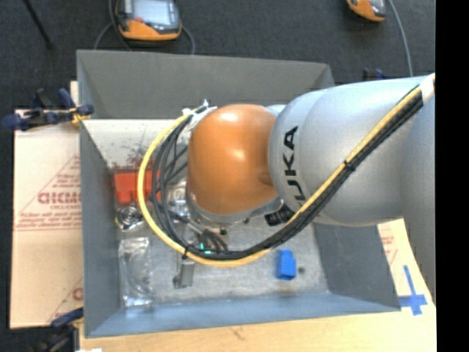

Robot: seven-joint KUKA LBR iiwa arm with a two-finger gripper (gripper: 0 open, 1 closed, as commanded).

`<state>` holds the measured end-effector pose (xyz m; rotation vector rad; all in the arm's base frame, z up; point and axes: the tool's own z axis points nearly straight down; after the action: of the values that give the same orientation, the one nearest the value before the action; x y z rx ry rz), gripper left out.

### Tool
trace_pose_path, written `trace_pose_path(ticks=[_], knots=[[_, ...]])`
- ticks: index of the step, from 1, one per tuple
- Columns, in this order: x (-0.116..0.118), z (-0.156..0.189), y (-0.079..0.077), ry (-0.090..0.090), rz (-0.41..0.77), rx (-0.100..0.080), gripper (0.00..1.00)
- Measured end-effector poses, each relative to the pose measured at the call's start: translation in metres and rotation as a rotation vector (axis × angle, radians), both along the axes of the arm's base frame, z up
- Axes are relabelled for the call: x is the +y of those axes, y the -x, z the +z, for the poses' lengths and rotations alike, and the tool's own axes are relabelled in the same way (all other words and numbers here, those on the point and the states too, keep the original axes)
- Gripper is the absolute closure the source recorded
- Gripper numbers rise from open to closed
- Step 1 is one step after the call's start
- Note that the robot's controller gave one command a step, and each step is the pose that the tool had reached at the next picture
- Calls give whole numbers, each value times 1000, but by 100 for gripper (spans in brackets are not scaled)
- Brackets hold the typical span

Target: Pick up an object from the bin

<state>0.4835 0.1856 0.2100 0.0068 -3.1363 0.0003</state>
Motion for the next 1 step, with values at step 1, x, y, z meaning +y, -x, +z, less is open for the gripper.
trace_pose_path(ticks=[1], knots=[[-54,-143,-61,2,-243,-3,0]])
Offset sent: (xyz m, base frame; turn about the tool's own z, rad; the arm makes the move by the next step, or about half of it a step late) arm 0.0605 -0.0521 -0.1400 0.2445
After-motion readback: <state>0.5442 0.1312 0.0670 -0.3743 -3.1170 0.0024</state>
